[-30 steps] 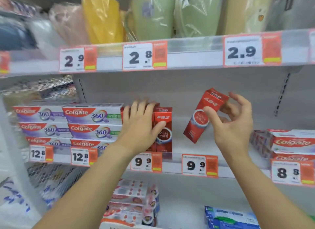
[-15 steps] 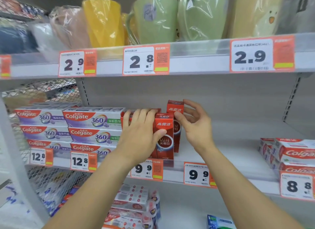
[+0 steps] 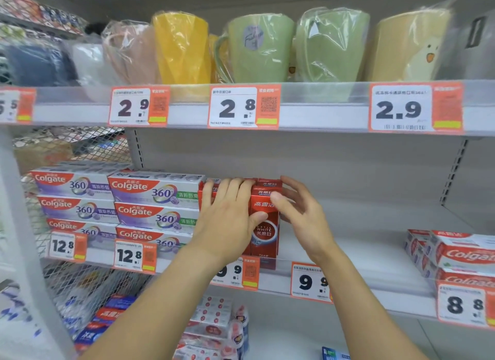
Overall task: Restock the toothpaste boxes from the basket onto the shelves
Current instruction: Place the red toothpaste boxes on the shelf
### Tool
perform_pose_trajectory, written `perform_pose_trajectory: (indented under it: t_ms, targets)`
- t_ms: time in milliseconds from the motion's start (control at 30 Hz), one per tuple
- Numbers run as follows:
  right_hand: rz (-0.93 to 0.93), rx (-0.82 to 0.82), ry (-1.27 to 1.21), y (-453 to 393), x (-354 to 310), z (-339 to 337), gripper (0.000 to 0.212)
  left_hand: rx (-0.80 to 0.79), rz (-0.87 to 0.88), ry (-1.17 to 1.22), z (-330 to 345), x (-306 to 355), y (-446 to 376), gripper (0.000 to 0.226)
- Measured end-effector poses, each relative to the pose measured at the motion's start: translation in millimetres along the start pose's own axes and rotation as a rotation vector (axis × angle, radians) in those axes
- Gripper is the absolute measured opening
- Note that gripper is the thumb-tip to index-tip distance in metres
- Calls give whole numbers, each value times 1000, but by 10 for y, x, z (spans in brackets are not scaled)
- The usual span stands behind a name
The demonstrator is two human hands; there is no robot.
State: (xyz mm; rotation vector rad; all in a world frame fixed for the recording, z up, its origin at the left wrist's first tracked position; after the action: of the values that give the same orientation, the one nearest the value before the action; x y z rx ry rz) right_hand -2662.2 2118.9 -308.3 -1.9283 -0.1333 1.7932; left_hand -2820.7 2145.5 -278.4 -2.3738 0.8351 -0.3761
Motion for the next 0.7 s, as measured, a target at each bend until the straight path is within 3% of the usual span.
perform_pose_trajectory:
  t_ms: [133,233,367,700]
  targets:
    - [-16,-68,171,39,27,-4,79,-10,1,-11,-11,10,-18,67]
    - [-23,-82,161,58,17,21,79,-59,4,-37,-29,8,-24,77]
    - [4,-109,115,78,2,55,82,-144,1,-64,-45,-5,-52,68]
    - [48,-117,153,140,9,86,91,-155,-15,-10,-51,-7,-64,76]
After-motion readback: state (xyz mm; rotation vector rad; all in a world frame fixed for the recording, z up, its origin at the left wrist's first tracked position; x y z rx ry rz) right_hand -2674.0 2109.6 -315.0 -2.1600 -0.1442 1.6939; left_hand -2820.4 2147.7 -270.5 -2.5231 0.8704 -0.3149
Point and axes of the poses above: each hand's wrist, its own y-axis away from the middle knuckle, its own z-axis out of the palm, x = y × z, the point moved 5 cm from there along -y, towards the middle knuckle, and after that the axes turned 1 degree about y, right-handed, at the moved point
